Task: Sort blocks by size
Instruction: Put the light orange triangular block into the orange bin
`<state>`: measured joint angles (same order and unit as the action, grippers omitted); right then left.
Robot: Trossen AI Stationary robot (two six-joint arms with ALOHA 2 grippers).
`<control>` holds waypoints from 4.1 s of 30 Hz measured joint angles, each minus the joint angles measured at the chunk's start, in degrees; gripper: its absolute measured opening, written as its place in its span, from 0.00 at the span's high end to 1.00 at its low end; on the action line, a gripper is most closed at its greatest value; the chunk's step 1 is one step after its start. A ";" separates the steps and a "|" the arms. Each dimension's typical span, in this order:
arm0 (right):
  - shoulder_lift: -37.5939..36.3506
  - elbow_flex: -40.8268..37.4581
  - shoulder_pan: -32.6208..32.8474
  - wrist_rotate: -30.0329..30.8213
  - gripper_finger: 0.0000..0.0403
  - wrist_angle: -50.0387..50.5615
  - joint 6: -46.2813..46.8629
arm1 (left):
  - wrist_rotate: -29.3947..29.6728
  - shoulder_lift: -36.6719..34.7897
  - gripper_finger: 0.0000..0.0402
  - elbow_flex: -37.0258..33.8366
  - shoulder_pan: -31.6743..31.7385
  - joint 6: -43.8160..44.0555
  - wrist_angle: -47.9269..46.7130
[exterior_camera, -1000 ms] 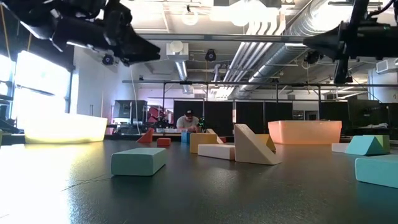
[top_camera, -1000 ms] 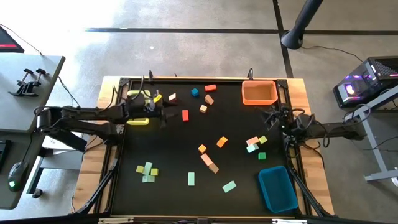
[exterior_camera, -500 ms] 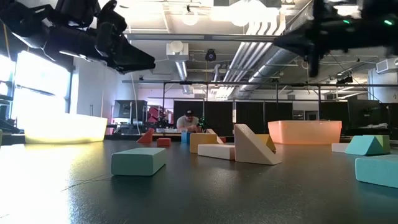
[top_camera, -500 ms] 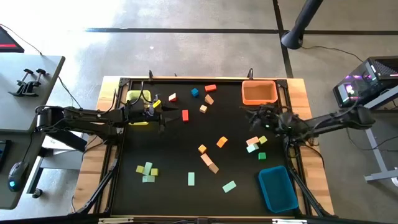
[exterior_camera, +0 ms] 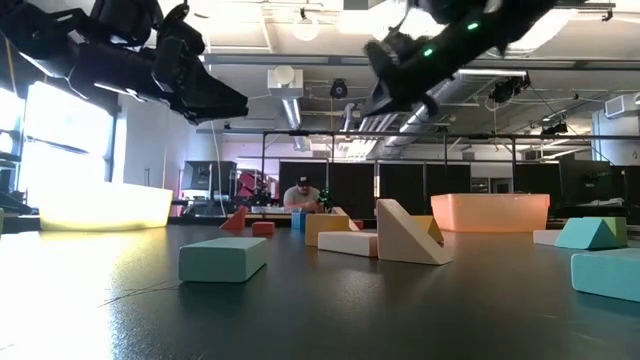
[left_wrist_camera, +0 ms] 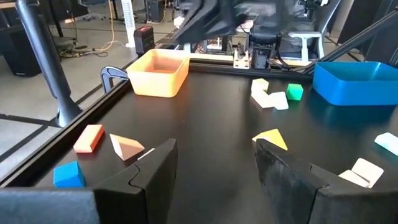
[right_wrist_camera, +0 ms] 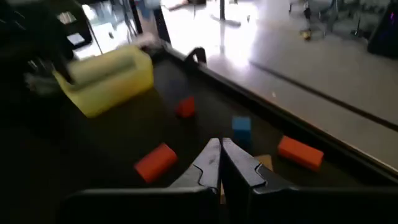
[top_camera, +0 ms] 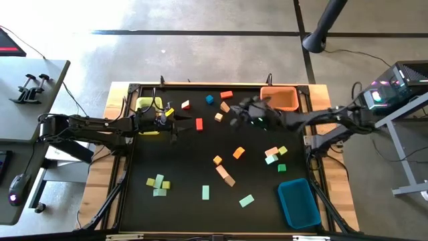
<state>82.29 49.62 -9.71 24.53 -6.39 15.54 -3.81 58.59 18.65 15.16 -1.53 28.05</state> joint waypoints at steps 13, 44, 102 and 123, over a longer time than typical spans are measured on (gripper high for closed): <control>25.94 25.82 -14.60 -19.85 0.54 26.27 0.90 | 0.04 0.00 0.50 0.00 -1.35 3.89 -4.32; 37.61 34.08 -17.72 -18.56 0.74 32.71 -2.34 | 5.99 0.00 0.50 0.00 -6.71 4.49 -4.63; 25.43 33.88 -19.59 -8.42 0.68 52.75 -19.14 | 6.01 0.02 0.50 0.02 -9.26 5.33 -8.10; 18.22 33.88 -33.53 -3.64 0.63 73.11 -5.56 | 8.16 0.02 0.50 0.02 -13.78 4.93 -8.07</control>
<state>100.51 83.50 -43.24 20.89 66.72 9.99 4.35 58.61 18.68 1.38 3.40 19.98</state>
